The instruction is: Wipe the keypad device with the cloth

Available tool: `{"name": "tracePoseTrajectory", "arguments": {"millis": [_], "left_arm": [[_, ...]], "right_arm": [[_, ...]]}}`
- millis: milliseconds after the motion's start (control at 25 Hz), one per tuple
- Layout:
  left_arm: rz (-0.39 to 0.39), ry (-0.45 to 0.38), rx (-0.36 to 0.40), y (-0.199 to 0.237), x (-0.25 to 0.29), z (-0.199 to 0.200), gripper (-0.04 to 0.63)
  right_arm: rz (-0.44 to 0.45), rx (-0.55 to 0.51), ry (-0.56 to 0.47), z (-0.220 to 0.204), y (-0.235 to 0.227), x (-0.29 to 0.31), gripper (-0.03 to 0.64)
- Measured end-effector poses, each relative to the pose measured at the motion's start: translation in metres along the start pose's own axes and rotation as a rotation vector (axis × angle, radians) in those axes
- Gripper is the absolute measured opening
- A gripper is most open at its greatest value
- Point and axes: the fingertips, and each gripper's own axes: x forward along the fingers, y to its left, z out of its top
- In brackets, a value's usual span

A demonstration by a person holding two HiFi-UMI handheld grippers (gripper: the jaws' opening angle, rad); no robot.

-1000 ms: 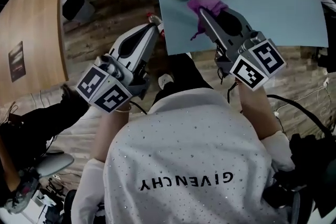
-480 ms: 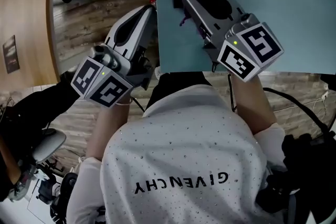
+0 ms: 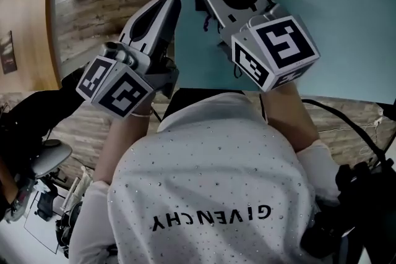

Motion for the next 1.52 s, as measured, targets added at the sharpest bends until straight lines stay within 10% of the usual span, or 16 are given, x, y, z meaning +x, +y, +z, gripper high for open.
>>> {"name": "tracePoseTrajectory", "arguments": {"millis": [1120,1520], "left_arm": [[0.088,-0.041,0.041,-0.032,0.032,-0.007,0.002],[0.121,-0.089,0.050,-0.034,0.021,0.000,0.002]], "right_arm": [[-0.117,0.117,-0.097,-0.002,-0.112,-0.103,0.064],[-0.078,0.059,-0.076,0.000,-0.082,-0.086,0.066]]}}
